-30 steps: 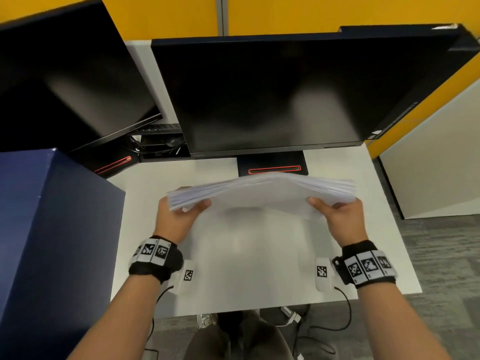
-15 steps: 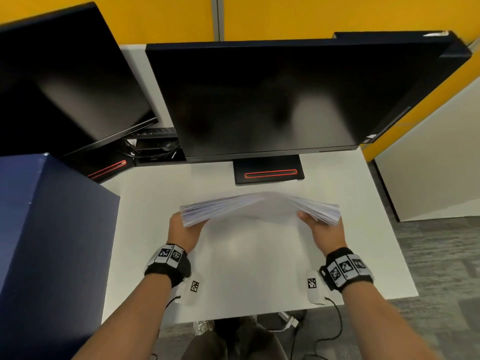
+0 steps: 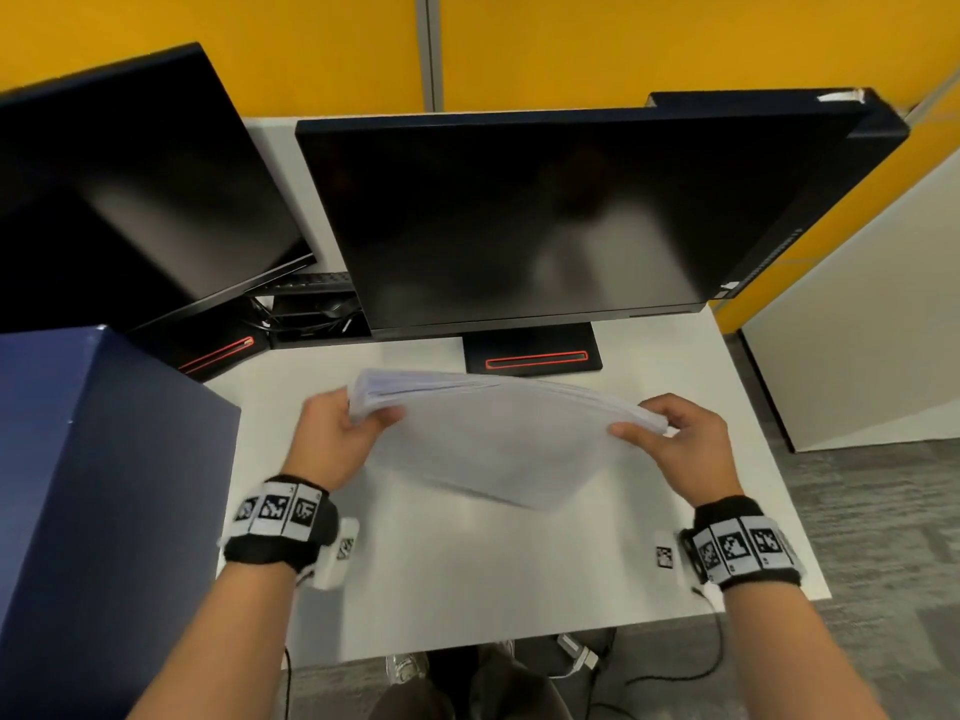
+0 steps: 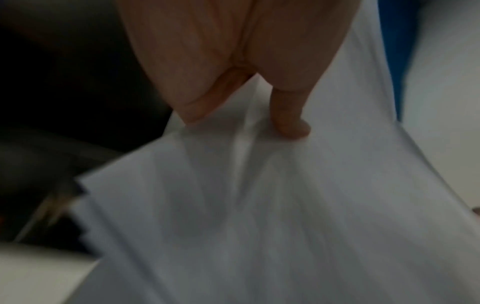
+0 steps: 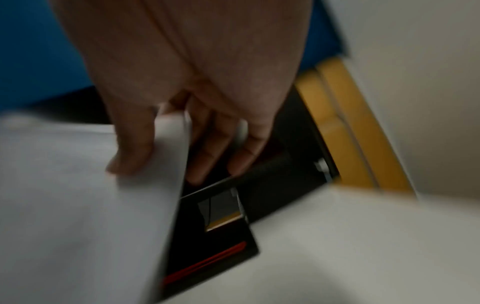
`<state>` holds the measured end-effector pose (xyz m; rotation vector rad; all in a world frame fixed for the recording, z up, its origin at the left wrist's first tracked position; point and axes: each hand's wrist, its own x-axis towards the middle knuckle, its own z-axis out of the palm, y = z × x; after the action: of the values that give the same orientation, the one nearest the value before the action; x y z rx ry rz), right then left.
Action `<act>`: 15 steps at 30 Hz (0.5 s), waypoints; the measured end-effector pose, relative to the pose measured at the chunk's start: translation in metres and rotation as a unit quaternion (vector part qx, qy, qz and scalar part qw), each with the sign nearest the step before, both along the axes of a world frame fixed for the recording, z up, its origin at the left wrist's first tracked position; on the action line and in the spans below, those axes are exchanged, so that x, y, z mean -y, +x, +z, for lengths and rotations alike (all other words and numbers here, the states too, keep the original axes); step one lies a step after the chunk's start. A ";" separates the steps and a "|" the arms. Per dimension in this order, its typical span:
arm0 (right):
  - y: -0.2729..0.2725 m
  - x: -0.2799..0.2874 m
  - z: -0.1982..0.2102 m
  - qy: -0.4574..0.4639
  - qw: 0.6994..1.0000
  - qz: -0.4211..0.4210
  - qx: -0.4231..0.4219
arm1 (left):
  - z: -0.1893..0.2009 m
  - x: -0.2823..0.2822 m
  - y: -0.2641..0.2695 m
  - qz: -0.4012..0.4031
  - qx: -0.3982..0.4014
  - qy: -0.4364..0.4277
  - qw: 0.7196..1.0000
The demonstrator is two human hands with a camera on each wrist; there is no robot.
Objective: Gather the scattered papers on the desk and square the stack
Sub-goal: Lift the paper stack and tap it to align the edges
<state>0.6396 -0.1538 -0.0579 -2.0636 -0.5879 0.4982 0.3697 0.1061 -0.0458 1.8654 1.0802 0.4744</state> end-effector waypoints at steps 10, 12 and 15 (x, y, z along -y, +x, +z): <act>-0.061 -0.068 0.048 0.119 0.987 0.102 -0.040 | 0.136 0.001 0.041 -0.213 -0.072 0.341 0.913; -0.056 -0.061 0.041 0.174 0.980 0.064 -0.071 | 0.125 -0.015 0.016 -0.126 -0.026 0.295 0.947; -0.058 -0.056 0.035 0.217 0.972 0.035 -0.089 | 0.083 -0.010 0.007 -0.047 0.153 0.046 0.986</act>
<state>0.5812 -0.0983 -0.0232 -1.5713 -0.6023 0.5362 0.3765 0.1157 0.0374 1.8395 0.7727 0.7394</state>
